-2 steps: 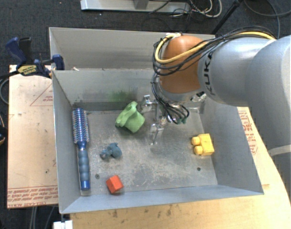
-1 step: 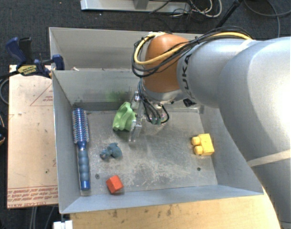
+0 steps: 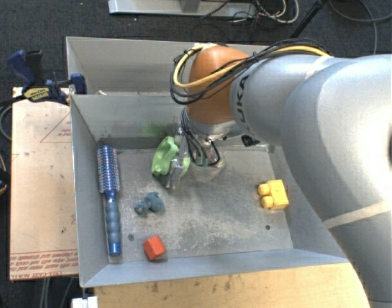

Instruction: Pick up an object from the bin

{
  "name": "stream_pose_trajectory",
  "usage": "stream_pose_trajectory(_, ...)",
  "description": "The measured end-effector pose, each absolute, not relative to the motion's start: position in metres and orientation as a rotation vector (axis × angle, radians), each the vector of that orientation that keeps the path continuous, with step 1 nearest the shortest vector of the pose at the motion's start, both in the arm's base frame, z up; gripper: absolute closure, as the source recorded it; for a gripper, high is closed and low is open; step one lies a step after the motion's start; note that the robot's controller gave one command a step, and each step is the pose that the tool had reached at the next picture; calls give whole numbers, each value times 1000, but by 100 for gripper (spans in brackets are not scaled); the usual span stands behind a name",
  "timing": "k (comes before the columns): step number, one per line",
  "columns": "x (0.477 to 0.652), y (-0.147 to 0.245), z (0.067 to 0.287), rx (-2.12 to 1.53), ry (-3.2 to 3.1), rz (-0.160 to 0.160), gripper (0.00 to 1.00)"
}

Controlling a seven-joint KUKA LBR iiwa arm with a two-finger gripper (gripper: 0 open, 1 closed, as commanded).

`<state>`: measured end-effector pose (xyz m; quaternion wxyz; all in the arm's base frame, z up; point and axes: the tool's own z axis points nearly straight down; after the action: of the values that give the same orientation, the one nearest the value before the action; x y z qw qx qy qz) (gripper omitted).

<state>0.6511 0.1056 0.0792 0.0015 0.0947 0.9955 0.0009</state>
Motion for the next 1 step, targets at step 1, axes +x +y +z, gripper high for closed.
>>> stream_pose_trajectory(1,645,103,78,439,3097,12,0)
